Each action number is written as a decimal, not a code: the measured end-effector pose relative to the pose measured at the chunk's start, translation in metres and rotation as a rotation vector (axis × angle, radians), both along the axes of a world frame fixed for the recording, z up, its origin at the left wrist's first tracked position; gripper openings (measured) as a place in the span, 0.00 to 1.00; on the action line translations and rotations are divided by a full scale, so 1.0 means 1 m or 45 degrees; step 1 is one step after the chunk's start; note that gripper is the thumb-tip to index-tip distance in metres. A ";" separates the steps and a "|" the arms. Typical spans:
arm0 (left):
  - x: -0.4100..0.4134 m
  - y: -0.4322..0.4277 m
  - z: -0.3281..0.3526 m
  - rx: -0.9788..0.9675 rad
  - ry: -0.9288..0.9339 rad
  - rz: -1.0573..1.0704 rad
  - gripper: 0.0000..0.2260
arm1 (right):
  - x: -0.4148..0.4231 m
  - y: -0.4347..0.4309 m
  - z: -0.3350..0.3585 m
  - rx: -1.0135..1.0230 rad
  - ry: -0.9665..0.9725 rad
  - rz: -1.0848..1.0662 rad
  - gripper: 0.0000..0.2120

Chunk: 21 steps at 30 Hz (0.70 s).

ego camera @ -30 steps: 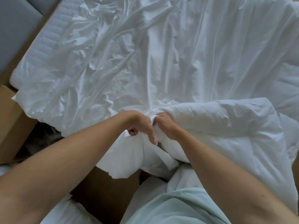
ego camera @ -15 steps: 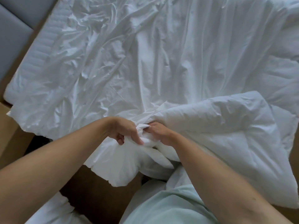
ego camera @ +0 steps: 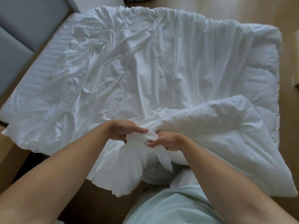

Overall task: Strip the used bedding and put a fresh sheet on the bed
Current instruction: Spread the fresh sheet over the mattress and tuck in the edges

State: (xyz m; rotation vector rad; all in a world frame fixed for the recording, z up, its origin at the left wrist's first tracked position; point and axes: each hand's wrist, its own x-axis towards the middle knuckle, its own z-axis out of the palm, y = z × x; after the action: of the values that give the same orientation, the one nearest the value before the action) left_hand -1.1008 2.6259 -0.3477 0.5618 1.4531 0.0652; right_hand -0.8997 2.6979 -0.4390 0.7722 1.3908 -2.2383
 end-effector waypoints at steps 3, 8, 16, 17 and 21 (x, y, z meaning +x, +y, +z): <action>0.013 -0.007 0.002 0.037 0.104 -0.320 0.18 | -0.003 -0.002 -0.004 0.064 0.076 -0.095 0.29; 0.028 -0.019 -0.005 0.118 -0.151 0.181 0.06 | 0.000 0.005 -0.013 -0.053 0.110 -0.299 0.25; 0.028 -0.011 -0.007 -0.069 -0.108 0.215 0.19 | 0.002 0.011 -0.018 0.007 0.045 -0.302 0.34; 0.029 -0.009 -0.009 -0.087 -0.105 0.102 0.22 | 0.002 0.011 -0.018 0.009 0.053 -0.276 0.34; 0.033 -0.005 -0.010 -0.103 -0.195 0.124 0.21 | -0.002 0.012 -0.019 -0.015 0.046 -0.229 0.33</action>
State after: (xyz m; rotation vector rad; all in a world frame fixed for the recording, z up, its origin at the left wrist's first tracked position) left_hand -1.0675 2.6206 -0.3574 0.4111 1.3273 0.1233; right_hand -0.9013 2.7095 -0.4576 0.8886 1.3722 -2.4052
